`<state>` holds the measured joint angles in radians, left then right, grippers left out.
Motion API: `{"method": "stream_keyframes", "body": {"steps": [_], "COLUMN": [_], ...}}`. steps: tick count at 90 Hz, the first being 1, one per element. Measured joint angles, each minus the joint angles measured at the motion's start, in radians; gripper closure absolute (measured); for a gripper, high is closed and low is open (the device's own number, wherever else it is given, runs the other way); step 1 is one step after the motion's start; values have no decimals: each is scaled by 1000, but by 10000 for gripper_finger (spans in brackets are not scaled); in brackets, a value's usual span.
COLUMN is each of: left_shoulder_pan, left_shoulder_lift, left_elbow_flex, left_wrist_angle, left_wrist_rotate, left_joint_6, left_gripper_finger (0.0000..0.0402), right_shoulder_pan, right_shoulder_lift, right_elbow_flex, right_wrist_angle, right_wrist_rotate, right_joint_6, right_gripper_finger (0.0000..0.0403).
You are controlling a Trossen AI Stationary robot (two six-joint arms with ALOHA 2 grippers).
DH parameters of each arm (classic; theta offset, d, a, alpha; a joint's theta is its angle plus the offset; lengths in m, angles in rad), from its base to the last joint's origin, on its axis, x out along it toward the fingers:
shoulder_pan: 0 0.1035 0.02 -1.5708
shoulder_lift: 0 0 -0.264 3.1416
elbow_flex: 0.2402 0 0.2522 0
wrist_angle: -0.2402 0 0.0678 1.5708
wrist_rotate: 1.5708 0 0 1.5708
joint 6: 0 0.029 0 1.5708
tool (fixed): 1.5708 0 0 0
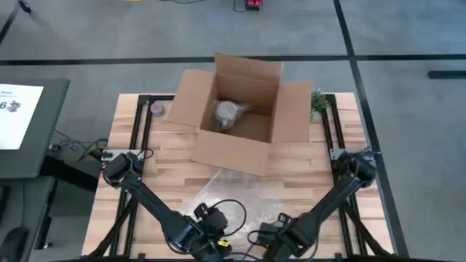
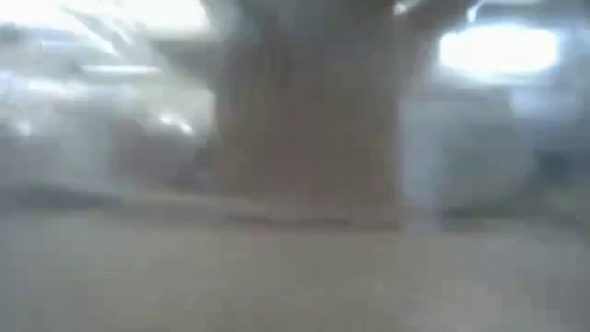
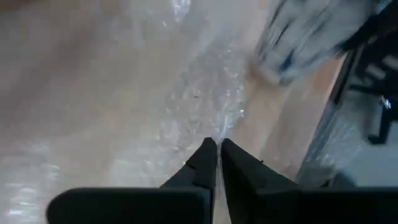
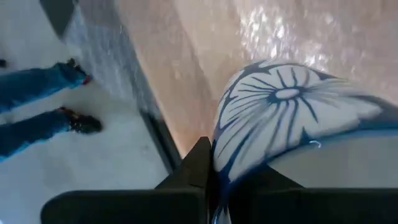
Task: Wrap mug
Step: Prepare the transparent bubble wrap
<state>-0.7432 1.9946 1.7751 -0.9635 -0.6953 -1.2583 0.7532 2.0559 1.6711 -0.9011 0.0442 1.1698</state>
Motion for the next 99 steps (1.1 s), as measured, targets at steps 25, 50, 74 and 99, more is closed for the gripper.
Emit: {"method": "stream_keyframes", "body": {"steps": [25, 50, 74, 99], "left_shoulder_pan": [-68, -176, -268, -332], "left_shoulder_lift": [-43, -37, -14, -15], "left_elbow_flex": [167, 95, -23, -23], "left_wrist_angle": [-426, -606, -609, -606], "left_wrist_rotate": [-174, -143, -13, 6], "left_joint_6": [-178, -501, -762, -819], "left_gripper_finger": [401, 401, 402, 402], "right_shoulder_pan": [33, 36, 27, 25], "right_shoulder_lift": [-13, -78, -81, -8], "right_elbow_flex": [-8, -11, -7, -3], "right_wrist_angle": [-298, -530, -145, -267], "right_wrist_rotate": [-73, -76, -63, -62], "right_joint_6": [-23, -32, -34, 36], "right_gripper_finger": [394, 394, 394, 394]}}
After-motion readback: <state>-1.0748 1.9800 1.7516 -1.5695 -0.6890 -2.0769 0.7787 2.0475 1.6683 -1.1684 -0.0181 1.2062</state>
